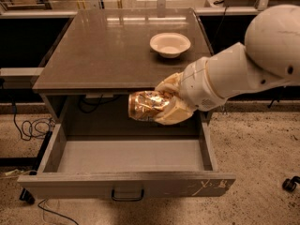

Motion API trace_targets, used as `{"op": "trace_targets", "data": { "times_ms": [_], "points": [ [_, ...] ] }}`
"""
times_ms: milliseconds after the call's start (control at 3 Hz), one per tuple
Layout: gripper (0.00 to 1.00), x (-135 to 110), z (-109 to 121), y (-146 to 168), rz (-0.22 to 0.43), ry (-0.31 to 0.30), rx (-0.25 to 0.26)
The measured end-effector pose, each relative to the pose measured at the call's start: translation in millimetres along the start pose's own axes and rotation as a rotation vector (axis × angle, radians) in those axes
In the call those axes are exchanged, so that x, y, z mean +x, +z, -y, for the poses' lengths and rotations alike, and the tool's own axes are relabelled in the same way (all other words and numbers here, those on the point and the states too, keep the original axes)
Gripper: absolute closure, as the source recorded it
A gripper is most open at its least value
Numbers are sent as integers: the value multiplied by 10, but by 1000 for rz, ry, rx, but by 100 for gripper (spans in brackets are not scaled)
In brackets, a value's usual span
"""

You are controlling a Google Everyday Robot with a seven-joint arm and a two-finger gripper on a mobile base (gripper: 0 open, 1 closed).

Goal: Place orange can into top drawer

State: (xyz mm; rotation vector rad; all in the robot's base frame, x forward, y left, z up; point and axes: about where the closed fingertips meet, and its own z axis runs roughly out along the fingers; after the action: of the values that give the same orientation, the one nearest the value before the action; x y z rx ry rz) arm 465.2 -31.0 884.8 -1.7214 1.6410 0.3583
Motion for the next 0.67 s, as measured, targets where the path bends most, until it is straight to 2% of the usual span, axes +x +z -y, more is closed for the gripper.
{"op": "trace_targets", "data": {
  "times_ms": [333, 667],
  "points": [
    [100, 273, -154, 367, -23, 17, -28],
    [100, 272, -153, 368, -23, 17, -28]
  ]
}}
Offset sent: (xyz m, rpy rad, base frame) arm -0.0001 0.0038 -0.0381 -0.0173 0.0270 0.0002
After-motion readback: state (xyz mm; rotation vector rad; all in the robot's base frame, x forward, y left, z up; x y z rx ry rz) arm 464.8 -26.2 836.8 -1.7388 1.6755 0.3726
